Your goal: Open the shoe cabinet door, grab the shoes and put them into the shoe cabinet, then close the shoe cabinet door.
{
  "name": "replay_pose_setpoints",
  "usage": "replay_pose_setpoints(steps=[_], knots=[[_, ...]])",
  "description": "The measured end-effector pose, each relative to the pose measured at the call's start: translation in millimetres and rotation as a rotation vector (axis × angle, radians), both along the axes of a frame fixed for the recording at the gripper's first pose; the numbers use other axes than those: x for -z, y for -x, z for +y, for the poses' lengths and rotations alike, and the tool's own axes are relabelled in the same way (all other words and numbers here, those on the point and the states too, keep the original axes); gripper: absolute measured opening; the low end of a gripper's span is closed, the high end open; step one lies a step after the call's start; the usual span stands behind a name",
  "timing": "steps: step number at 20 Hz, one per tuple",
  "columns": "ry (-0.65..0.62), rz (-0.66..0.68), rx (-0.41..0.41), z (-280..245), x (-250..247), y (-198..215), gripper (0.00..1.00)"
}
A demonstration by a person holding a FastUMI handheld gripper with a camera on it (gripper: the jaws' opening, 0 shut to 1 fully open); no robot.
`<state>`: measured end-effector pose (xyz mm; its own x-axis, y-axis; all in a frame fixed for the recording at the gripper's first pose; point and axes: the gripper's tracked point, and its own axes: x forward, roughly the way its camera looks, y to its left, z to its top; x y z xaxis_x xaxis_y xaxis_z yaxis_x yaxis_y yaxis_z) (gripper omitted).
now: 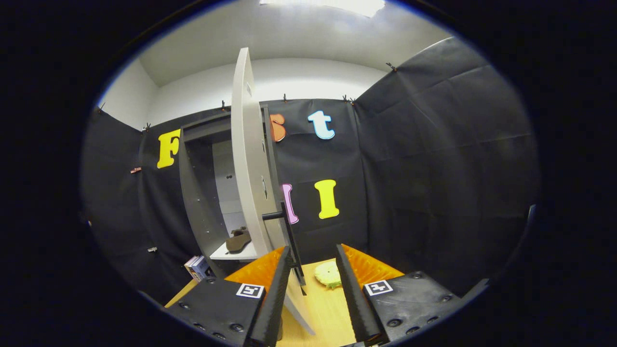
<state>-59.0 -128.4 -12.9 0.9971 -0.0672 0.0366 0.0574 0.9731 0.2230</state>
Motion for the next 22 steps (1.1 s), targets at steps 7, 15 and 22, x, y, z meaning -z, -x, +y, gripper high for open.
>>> replay_pose_setpoints(steps=[7, 15, 22], knots=[[0.130, 0.008, -0.040, 89.1, -0.5, 19.4, 0.98], [0.099, 0.125, -0.226, 218.6, 87.7, -16.4, 0.99], [0.115, 0.349, -0.294, 258.3, 225.3, -49.7, 0.99]])
